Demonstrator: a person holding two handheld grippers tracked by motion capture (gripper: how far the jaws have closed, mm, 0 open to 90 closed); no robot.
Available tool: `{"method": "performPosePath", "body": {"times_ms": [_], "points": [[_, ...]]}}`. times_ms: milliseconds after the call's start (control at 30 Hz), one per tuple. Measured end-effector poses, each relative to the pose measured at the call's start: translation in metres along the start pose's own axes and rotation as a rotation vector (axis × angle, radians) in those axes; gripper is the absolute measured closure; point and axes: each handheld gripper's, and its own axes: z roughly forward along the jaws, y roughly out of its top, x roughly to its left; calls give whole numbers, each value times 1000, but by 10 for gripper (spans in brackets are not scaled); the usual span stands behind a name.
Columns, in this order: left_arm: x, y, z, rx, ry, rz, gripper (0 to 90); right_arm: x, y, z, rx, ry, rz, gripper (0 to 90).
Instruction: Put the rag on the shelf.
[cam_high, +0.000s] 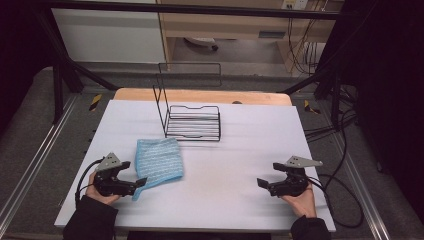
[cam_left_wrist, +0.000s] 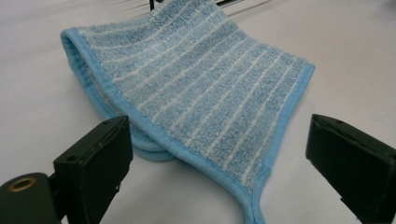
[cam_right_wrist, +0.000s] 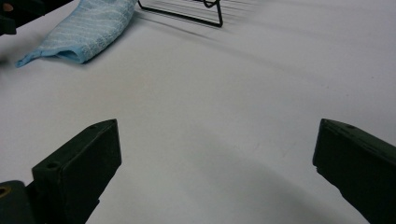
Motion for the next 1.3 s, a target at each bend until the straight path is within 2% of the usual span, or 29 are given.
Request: {"method": "performPosePath", "body": {"times_ms": [467, 800, 900, 1300], "points": [[-10, 9, 3, 8, 2, 13, 79, 0, 0, 1, 11, -11, 2, 17], [-30, 28, 17, 25, -25, 26, 119, 1, 0, 2, 20, -16, -2, 19], [-37, 34, 22, 38, -26, 40, 136, 1, 0, 2, 21, -19, -4, 19], [-69, 57, 54, 103, -33, 92, 325, 1, 0, 2, 24, -20, -3, 20]]}}
